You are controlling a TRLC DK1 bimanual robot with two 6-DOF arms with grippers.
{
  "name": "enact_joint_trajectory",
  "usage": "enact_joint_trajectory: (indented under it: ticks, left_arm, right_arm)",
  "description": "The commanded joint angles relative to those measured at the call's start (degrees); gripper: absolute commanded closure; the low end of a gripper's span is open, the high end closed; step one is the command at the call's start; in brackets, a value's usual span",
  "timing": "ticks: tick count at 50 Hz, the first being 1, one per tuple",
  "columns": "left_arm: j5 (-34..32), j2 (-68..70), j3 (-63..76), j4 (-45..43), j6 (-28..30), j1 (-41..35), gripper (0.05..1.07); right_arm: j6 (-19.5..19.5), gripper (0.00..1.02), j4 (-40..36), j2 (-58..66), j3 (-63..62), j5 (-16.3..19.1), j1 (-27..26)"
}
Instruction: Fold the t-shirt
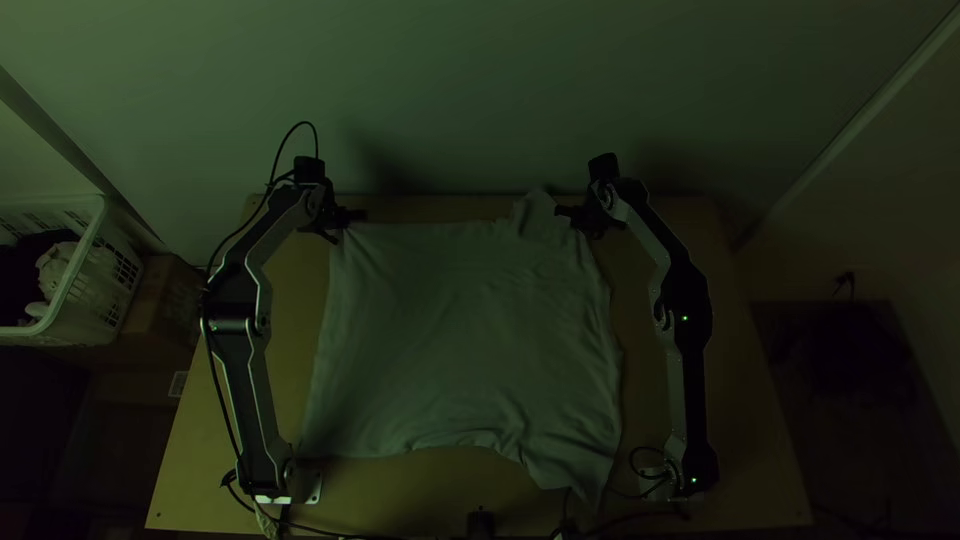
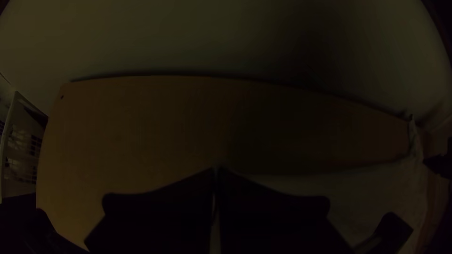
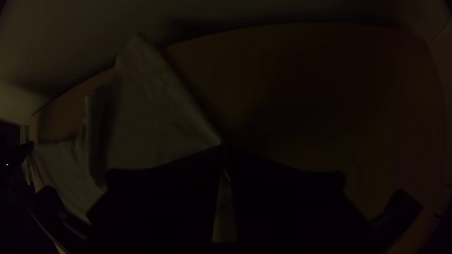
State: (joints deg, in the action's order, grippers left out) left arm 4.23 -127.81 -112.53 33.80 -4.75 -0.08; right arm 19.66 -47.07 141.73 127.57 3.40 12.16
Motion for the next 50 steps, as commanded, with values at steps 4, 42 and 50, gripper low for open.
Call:
enact_joint_trajectory:
  ticks: [4, 42, 50]
  left_arm:
    - [0.2, 3.1, -0.7, 0.7, -1.0, 2.4, 1.05]
    - [-2.6, 9.9, 5.1, 0.9, -0.9, 2.7, 1.05]
    - [-2.6, 11.4, 7.8, 0.9, -1.0, 2.5, 1.05]
  right_arm:
    - [-0.4, 1.00, -2.8, -0.5, 0.0, -1.4, -1.3]
    - [-0.8, 1.00, -4.7, -8.3, -0.7, -3.3, -2.8]
    - [-0.9, 1.00, -7.0, -9.9, -1.1, -3.3, -2.2]
